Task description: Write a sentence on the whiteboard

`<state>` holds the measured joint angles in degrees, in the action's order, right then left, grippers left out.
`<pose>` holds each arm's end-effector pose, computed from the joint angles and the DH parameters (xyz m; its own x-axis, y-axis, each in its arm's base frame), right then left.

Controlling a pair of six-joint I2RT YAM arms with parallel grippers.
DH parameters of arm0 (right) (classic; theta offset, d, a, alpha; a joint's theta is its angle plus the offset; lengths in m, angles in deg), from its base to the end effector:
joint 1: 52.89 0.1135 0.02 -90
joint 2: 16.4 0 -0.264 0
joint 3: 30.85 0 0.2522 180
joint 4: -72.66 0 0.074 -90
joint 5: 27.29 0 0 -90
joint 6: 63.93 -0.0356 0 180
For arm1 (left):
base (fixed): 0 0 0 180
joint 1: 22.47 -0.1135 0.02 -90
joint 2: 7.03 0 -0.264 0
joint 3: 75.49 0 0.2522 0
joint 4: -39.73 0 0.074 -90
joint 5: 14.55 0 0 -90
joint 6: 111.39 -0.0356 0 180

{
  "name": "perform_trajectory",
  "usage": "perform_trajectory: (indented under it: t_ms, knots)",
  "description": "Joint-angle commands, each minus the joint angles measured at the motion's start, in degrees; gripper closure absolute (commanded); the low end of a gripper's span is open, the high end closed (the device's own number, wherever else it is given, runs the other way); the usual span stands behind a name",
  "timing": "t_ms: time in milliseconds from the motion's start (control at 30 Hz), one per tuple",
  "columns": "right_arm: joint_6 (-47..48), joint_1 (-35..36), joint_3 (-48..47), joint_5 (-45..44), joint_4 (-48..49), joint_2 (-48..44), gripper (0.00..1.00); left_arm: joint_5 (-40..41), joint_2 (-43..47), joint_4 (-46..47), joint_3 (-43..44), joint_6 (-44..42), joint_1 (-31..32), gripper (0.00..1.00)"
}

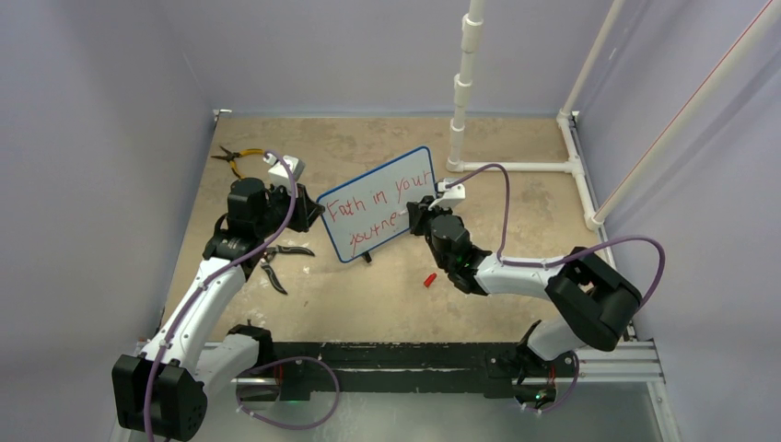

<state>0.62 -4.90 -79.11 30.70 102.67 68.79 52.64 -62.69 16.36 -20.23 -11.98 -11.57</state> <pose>0.2167 0.2124 0.2125 -0.1922 0.3310 -0.9238 -0.2163 0.9039 0.3689 0.2144 -0.0553 0.2867 -0.4759 -0.0618 -0.8773 0.4510 0.8393 -0.3038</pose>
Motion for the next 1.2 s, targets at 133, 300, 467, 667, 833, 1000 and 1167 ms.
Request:
perform_trajectory:
  t_ms: [133,300,467,667,833,1000,1167]
  knots:
    - [0.1,-0.3,-0.8,-0.9,0.2,1.5,1.00,-1.6,-0.6,-0.4,-0.5,-0.3,0.1,1.00]
    - [-0.3,-0.2,-0.8,-0.7,0.1,2.3,1.00,-1.6,-0.7,-0.4,-0.5,-0.3,0.1,1.00]
    - [-0.2,-0.3,-0.6,-0.9,-0.2,1.7,1.00,-1.6,-0.7,-0.3,-0.5,-0.2,0.1,1.00]
    - [-0.4,-0.3,0.5,-0.7,-0.6,-2.3,1.00,-1.7,-0.7,-0.3,-0.5,-0.2,0.1,1.00]
    - [1.0,-0.3,-0.2,-2.3,-1.5,-5.0,1.00,-1.7,-0.6,-0.3,-0.5,-0.3,0.1,1.00]
    - [2.3,-0.8,-1.6,-3.5,-1.5,-4.0,1.00,-1.6,-0.5,-0.5,-0.6,-0.3,0.1,1.00]
    - [2.6,-1.3,-2.5,-4.0,-1.2,-2.7,1.00,-1.5,-0.6,-0.4,-0.6,-0.3,0.1,1.00]
